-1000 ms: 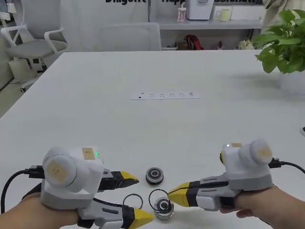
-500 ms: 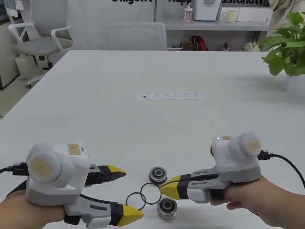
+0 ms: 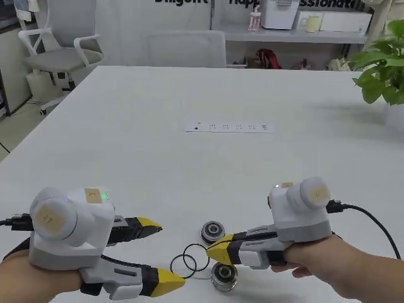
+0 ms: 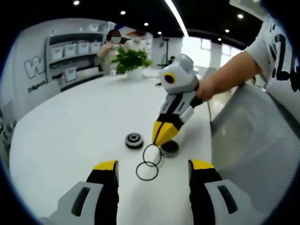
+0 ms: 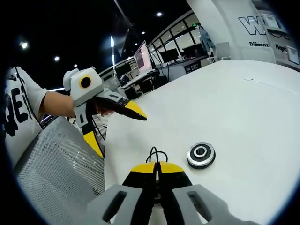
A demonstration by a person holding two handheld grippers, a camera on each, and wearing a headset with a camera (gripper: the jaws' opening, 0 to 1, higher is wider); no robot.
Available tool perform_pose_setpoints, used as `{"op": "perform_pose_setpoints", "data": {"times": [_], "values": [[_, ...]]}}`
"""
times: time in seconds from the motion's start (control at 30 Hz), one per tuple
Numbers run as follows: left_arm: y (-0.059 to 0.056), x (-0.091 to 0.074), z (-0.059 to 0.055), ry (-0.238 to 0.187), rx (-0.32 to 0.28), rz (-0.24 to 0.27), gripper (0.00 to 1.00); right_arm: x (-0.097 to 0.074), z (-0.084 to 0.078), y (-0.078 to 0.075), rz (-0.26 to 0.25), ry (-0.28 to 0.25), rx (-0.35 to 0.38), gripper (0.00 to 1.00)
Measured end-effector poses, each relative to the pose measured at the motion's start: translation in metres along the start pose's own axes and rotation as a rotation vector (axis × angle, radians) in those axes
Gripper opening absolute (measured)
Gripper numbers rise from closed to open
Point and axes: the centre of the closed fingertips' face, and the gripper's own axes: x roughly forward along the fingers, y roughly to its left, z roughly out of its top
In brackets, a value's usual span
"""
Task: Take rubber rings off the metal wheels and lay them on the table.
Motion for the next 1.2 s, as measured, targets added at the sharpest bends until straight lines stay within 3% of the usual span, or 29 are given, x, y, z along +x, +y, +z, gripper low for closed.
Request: {"op": "perform_pose_setpoints", "data": {"times": [0.4,0.57,0.87,1.2], "values": [[0.005,-0.003,-0.005,0.013,-0.005,0.012,0.61,0.003,-0.007,-0.009,-0.039,0.030,-0.017,0.00],[0.007,-0.001,-0.004,0.014,-0.006,0.012,0.61,0.003,-0.010,-0.011,-0.047,0.037,-0.028,0.05],[0.010,0.002,-0.003,0.021,-0.001,0.008,0.60,-0.001,-0.007,-0.013,-0.053,0.022,-0.022,0.15],[0.024,0.006,0.008,0.014,0.003,0.022,0.59,-0.017,0.000,-0.028,-0.090,-0.006,-0.015,0.18]]}}
